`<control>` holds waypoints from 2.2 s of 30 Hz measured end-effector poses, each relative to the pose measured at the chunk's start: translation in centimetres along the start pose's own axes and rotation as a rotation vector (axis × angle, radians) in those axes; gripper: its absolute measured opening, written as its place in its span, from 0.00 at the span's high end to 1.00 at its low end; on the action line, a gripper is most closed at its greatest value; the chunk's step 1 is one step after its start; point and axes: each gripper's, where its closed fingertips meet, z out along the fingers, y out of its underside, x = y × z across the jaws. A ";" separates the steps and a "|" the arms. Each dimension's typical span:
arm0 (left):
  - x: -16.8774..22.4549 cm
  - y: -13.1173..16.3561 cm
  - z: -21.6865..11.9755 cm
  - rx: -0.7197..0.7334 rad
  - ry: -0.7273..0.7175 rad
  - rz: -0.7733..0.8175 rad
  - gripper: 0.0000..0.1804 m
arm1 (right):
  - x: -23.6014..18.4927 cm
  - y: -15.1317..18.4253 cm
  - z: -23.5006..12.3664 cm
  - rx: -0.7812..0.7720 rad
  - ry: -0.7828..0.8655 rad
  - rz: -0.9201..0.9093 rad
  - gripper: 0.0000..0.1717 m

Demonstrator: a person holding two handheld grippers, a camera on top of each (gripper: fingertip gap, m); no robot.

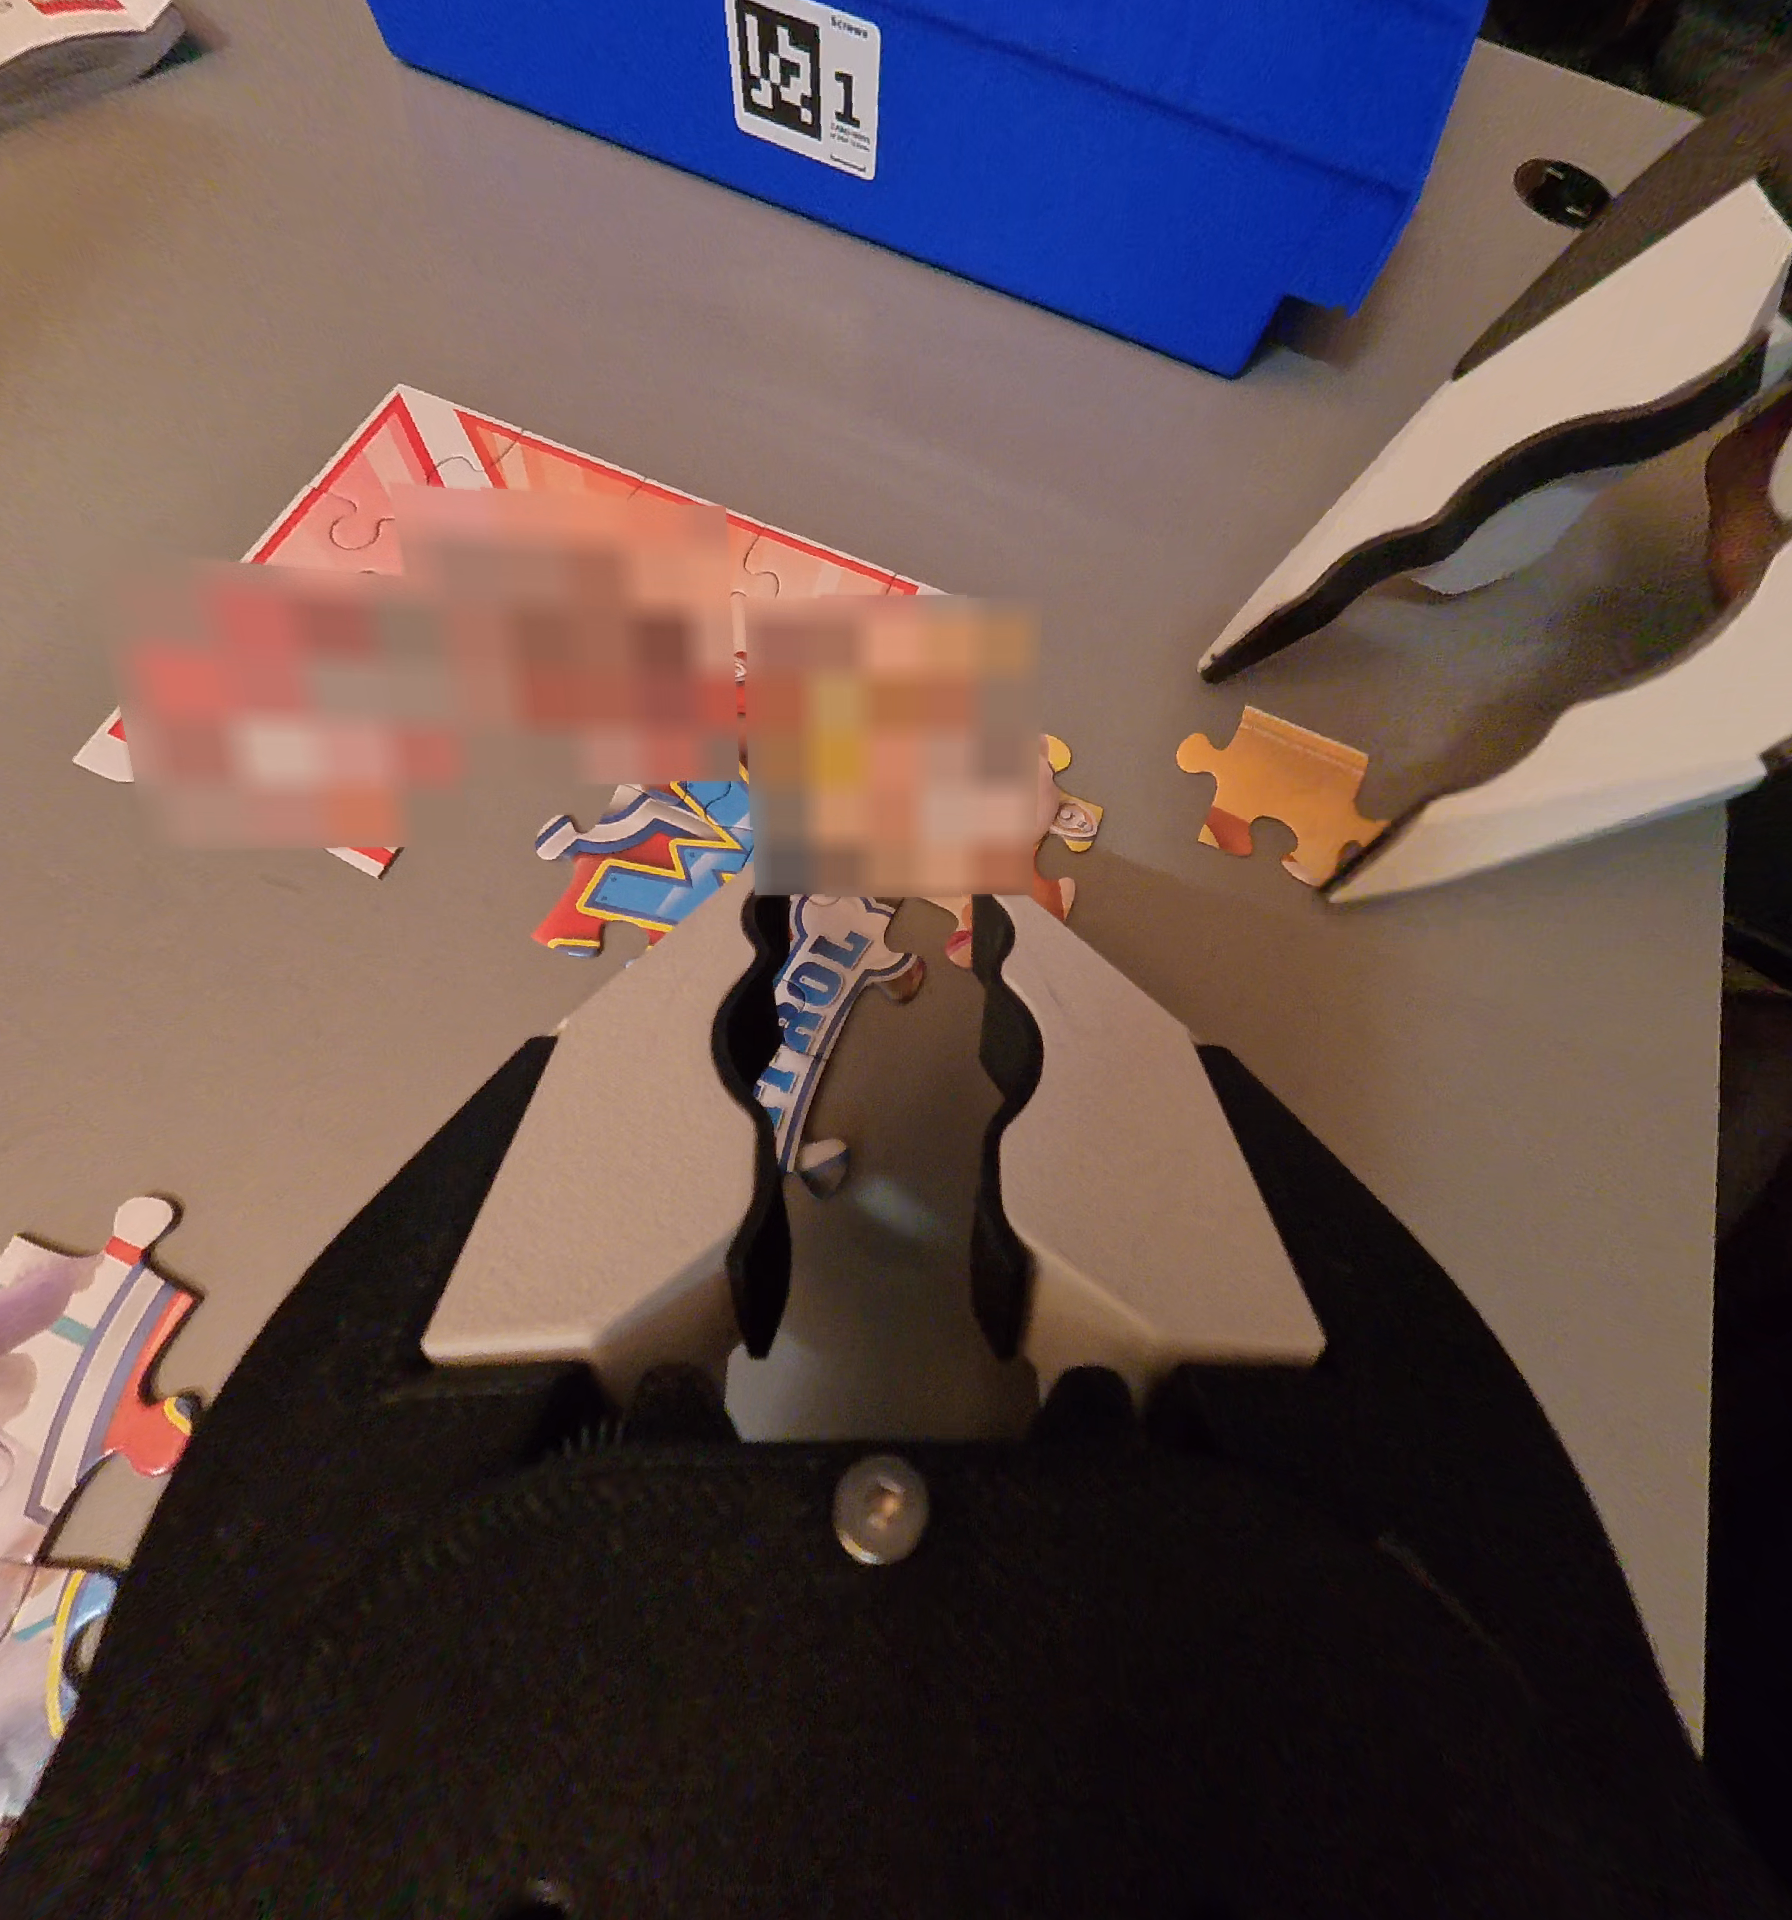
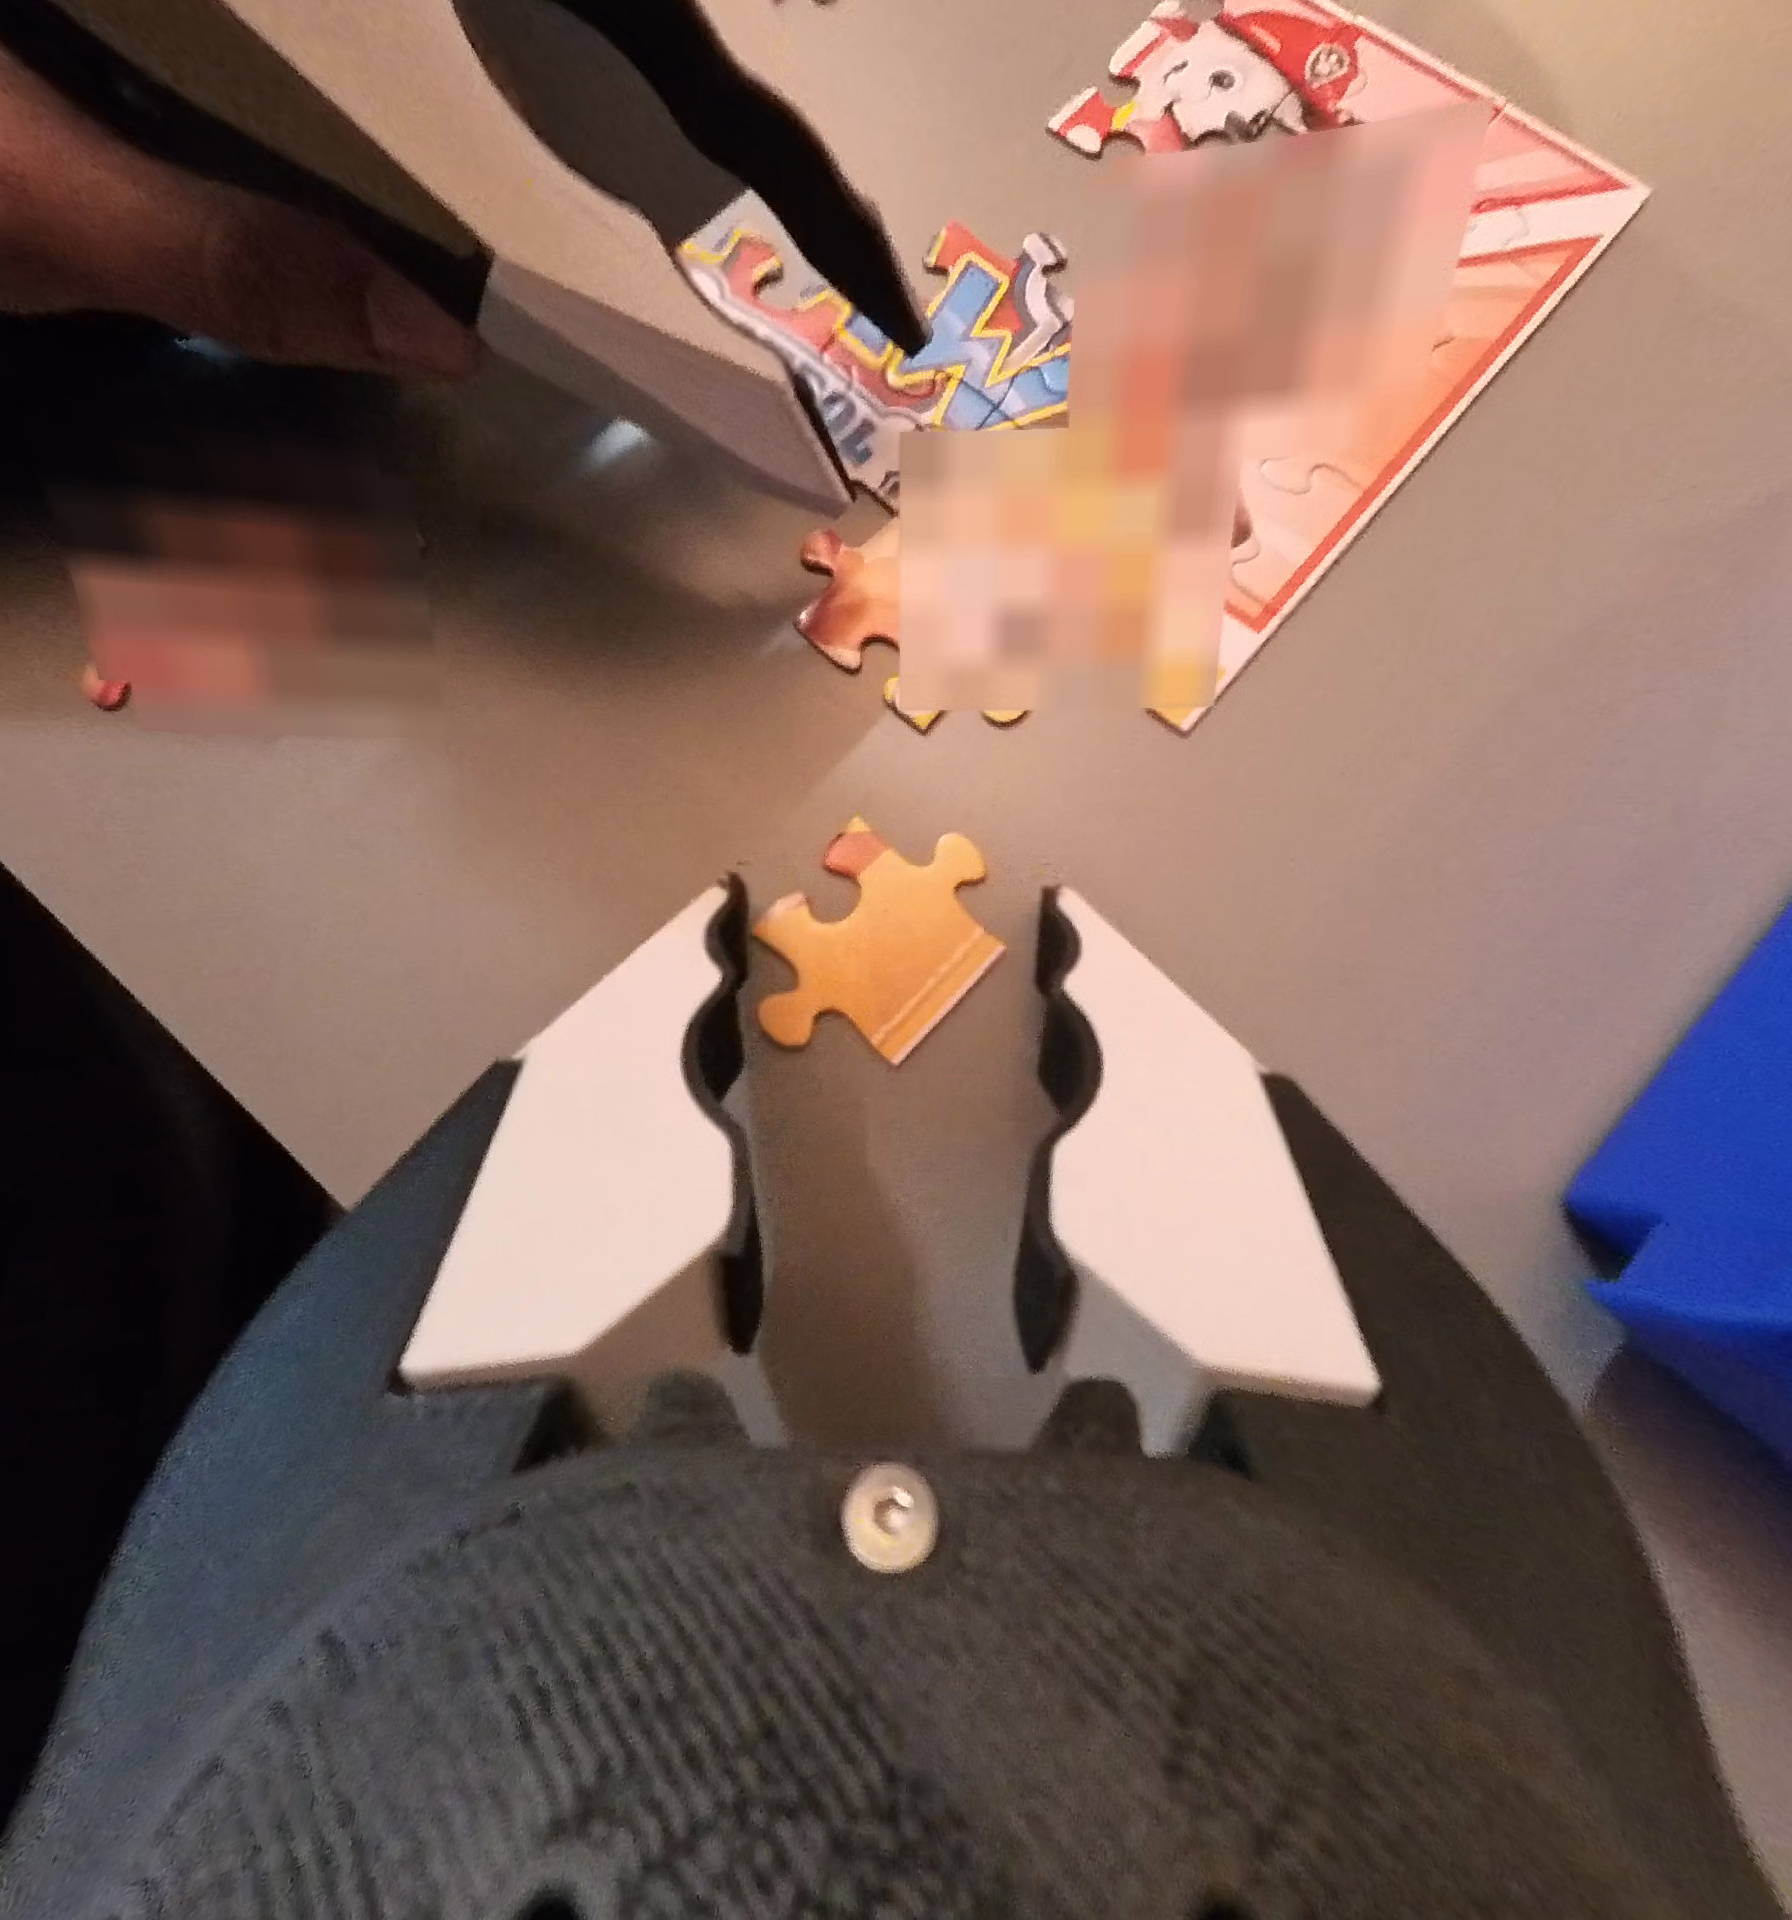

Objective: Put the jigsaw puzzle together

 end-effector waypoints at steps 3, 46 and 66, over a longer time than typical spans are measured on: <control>0.0 0.0 0.0 0.002 -0.001 0.005 0.82 | -0.2 0.4 0.0 0.007 0.020 -0.017 0.65; 0.1 0.1 0.1 -0.010 0.003 0.002 0.82 | 1.5 -1.1 0.5 0.070 0.008 -0.042 0.72; 0.1 0.1 0.1 -0.006 0.001 0.007 0.82 | 1.3 -0.8 0.8 0.022 -0.042 -0.088 0.75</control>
